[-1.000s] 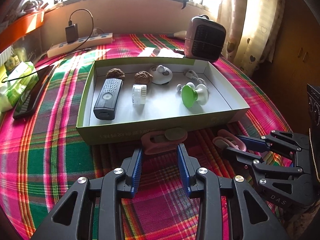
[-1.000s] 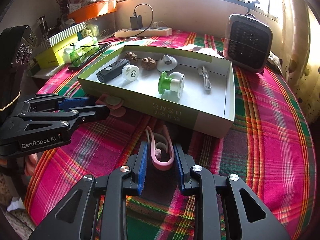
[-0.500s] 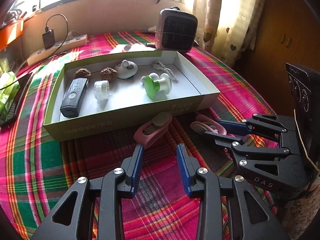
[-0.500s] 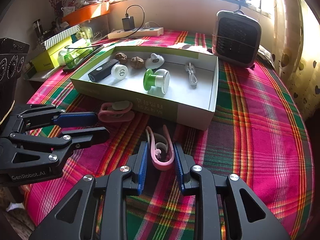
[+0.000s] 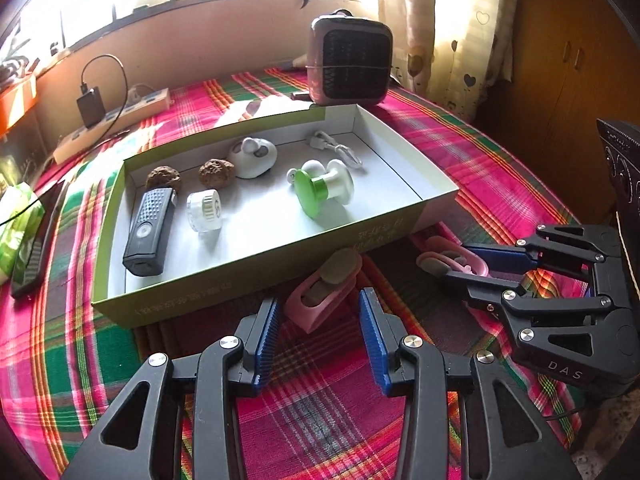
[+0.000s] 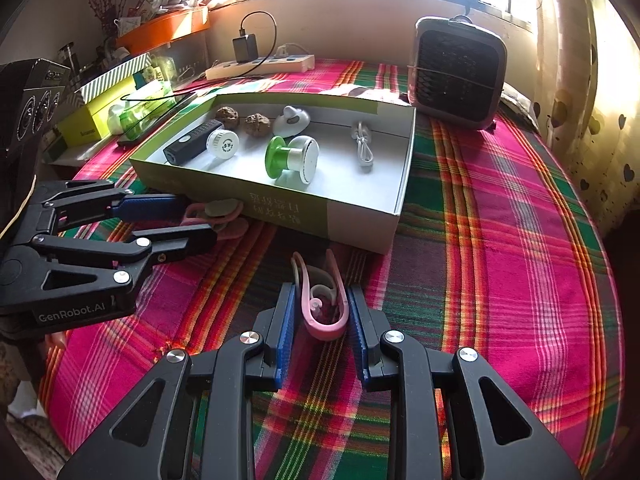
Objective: Organize objects
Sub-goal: 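Grasp the pink-and-white clip with the left tool while the right tool holds the hook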
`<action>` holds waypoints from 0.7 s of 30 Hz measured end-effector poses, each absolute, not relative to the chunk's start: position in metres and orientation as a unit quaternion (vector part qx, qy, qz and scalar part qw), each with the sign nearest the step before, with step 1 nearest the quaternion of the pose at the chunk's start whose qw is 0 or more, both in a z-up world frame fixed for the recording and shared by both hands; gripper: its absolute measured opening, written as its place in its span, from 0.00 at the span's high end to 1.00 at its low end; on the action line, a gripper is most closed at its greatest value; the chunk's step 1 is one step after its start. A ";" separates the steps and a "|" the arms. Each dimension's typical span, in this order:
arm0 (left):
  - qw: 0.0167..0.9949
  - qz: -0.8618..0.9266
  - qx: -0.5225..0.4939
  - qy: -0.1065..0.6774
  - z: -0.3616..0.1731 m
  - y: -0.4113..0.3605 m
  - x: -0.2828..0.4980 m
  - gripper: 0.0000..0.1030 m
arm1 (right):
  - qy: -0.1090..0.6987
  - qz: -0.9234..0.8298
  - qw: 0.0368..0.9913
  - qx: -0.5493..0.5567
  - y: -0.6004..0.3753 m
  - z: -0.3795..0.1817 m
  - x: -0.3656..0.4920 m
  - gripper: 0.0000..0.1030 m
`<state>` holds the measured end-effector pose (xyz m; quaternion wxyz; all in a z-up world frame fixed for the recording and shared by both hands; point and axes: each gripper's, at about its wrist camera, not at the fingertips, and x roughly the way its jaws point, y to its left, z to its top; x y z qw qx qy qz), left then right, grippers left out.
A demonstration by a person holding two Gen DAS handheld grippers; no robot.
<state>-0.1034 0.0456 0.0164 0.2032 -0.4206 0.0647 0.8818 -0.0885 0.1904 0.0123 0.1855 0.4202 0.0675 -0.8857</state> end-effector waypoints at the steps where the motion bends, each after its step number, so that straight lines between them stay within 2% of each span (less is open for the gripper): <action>1: 0.206 0.880 -0.423 0.065 0.015 0.048 -0.104 0.63 | 0.068 -0.886 0.185 0.420 0.190 0.012 -0.089 0.74; 8: 0.232 0.869 -0.434 0.056 0.013 0.059 -0.101 0.63 | 0.067 -0.887 0.178 0.420 0.201 0.012 -0.088 0.74; 21: 0.218 0.872 -0.435 0.057 0.012 0.070 -0.108 0.65 | 0.073 -0.888 0.172 0.420 0.207 0.013 -0.091 0.74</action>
